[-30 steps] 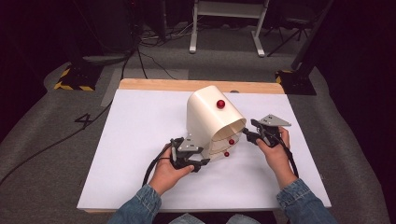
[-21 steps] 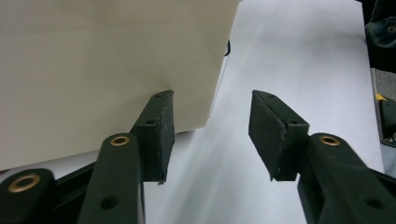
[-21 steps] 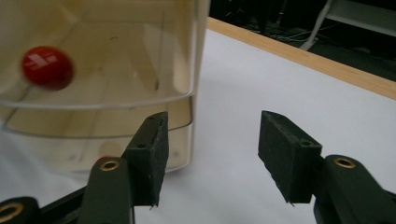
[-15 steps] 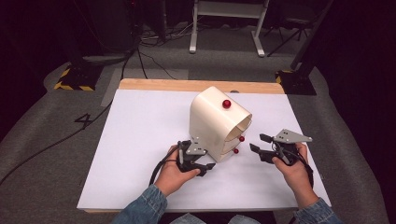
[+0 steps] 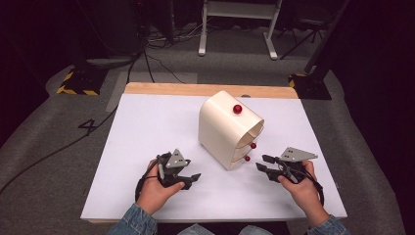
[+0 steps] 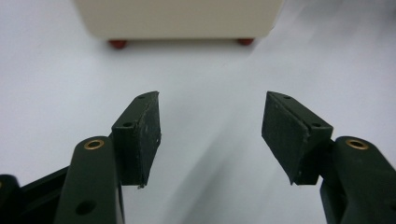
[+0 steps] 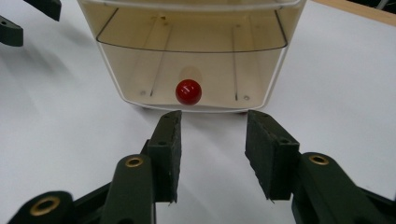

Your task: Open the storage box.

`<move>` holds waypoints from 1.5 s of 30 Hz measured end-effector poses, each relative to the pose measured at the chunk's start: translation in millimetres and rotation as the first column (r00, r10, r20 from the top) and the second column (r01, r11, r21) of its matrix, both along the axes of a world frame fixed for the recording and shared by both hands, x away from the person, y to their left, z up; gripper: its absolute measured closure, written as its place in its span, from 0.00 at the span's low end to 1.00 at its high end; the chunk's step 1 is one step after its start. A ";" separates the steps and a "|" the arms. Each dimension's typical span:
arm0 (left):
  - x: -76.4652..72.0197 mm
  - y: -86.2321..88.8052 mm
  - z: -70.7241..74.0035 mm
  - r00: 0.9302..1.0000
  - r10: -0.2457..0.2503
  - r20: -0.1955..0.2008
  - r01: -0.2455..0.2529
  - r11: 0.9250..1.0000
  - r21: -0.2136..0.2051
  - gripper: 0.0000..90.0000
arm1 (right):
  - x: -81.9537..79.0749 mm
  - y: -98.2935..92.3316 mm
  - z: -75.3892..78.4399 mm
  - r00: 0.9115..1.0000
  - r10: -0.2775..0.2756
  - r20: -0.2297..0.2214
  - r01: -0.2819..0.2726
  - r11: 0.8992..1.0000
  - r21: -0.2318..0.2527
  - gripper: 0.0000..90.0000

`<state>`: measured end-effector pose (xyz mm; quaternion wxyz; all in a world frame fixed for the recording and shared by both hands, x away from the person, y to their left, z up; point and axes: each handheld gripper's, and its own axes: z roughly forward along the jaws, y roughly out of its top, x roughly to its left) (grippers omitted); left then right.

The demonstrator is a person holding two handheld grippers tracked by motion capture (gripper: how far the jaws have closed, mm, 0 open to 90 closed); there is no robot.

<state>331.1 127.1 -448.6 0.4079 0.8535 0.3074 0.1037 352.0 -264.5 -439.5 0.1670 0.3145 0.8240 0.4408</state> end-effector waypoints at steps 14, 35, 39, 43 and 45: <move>-3.5 31.7 -13.3 0.995 0.099 -0.021 -0.099 0.995 0.012 0.42 | 16.3 30.2 -19.2 1.000 0.022 0.000 -0.022 1.000 0.017 0.76; 2.0 28.0 -18.5 0.995 0.100 -0.013 -0.100 0.995 0.029 0.41 | -40.6 -14.1 -4.0 1.000 0.007 -0.011 -0.007 1.000 0.022 0.83; 2.7 29.1 -18.8 0.994 0.106 -0.012 -0.105 0.994 0.035 0.41 | -51.0 -21.7 -6.5 1.000 0.004 -0.018 -0.004 1.000 0.012 0.83; 3.5 30.9 -19.6 0.994 0.105 -0.008 -0.105 0.994 0.042 0.41 | -59.1 -30.1 -12.9 0.999 -0.002 -0.040 0.001 1.000 -0.006 0.82; 3.5 30.5 -20.5 0.994 0.110 -0.006 -0.110 0.993 0.049 0.40 | -58.8 -31.7 -17.7 0.999 -0.007 -0.051 0.007 1.000 -0.014 0.82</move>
